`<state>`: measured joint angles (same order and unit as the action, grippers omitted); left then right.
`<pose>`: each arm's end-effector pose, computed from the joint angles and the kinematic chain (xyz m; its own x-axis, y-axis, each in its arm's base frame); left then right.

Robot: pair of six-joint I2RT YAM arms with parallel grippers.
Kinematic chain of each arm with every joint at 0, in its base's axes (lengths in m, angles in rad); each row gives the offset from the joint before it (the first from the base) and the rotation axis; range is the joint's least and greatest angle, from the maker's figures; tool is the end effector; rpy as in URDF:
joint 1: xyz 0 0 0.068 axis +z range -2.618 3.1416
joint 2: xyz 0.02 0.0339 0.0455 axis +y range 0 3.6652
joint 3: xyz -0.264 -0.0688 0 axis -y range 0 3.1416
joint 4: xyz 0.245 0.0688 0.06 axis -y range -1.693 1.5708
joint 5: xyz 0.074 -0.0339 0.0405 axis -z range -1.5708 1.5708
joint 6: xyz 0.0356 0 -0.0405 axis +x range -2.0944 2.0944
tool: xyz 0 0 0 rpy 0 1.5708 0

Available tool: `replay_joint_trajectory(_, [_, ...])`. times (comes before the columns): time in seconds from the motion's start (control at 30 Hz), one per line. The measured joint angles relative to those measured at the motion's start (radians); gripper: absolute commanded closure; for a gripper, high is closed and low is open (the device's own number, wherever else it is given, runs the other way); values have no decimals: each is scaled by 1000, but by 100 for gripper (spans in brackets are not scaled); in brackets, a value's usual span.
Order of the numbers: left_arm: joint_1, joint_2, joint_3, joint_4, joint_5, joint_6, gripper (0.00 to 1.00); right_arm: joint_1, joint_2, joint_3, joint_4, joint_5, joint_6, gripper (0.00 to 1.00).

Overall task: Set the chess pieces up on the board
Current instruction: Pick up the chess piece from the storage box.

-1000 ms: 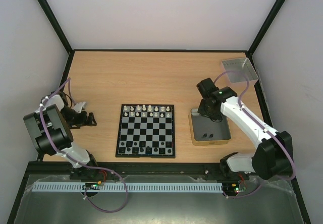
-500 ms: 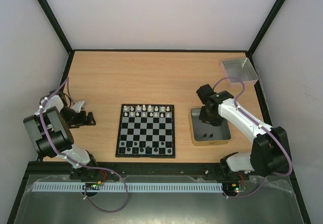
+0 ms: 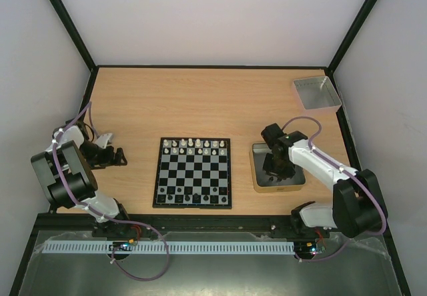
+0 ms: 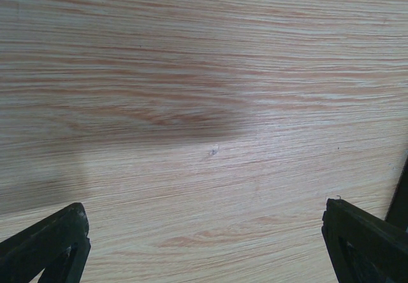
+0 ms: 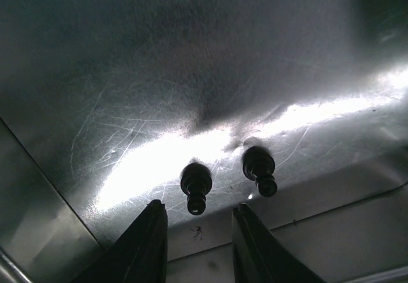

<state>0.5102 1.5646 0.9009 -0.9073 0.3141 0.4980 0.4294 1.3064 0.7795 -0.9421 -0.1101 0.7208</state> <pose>0.2220 0.1117 0.1660 -0.9885 -0.0326 -0.1474 0.0087 0.9624 -0.2715 0.1839 0.0885 0.1882 -0.9593 0.2822 -0.0042 0.2785 0.9488 0.1492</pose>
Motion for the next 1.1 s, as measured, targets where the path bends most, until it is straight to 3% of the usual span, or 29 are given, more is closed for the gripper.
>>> replay_joint_trajectory(0.37, [1, 0, 0, 0, 0, 0, 1, 0, 13, -51, 48, -26, -3, 74])
replay_joint_trajectory(0.67, [8, 0, 0, 0, 0, 1, 1, -9, 39, -56, 79, -21, -3, 86])
replay_joint_trajectory(0.9, [12, 0, 0, 0, 1, 6, 1, -11, 73, -55, 89, -19, -8, 87])
replay_joint_trajectory(1.1, [12, 0, 0, 0, 1, 7, 1, -11, 84, -54, 96, -19, -15, 98])
